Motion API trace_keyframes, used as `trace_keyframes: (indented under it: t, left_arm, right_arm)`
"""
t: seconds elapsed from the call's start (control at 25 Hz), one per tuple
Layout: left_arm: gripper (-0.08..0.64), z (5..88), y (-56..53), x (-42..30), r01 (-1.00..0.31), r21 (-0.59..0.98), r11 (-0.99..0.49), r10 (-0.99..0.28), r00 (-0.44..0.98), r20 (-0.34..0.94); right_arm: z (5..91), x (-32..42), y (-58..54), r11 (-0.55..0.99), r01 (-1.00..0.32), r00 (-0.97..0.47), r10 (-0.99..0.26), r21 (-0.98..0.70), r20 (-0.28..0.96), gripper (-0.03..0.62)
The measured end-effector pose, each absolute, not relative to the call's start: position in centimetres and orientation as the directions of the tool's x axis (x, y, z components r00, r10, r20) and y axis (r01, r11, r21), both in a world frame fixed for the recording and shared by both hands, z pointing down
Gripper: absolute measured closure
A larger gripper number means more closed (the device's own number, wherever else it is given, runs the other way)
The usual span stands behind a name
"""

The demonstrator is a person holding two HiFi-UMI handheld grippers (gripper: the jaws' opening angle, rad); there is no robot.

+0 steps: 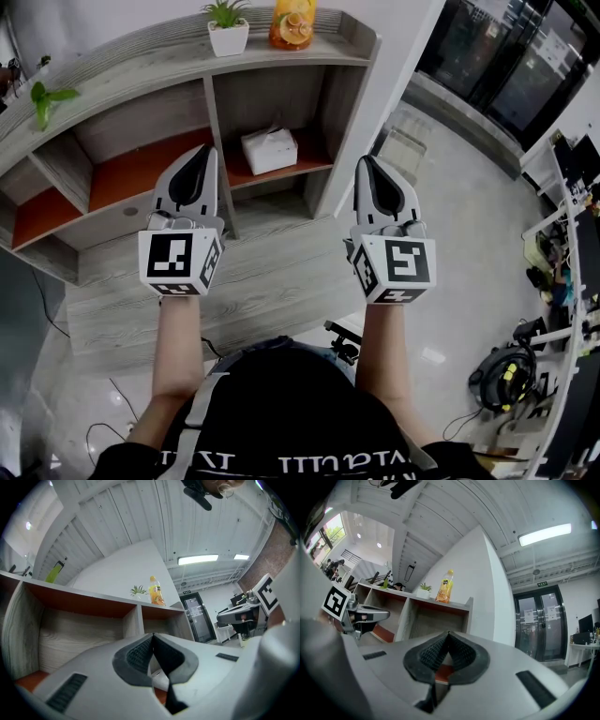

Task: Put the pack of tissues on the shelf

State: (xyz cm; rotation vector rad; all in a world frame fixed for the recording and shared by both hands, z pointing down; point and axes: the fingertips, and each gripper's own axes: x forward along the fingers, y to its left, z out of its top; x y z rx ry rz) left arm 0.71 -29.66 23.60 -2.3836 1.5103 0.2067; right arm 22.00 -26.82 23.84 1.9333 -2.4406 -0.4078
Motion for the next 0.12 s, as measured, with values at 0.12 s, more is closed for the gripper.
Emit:
trace_keyframes:
  t: [0.12]
  left_arm:
    - [0.548,23.64,-29.72,0.81,-0.898,-0.185,-0.399,-0.854,0.437,-0.283]
  right_arm:
    - [23.81,22.01,-26.86,0.206,-0.958,-0.24,-0.957,0.2,-0.162,0.577]
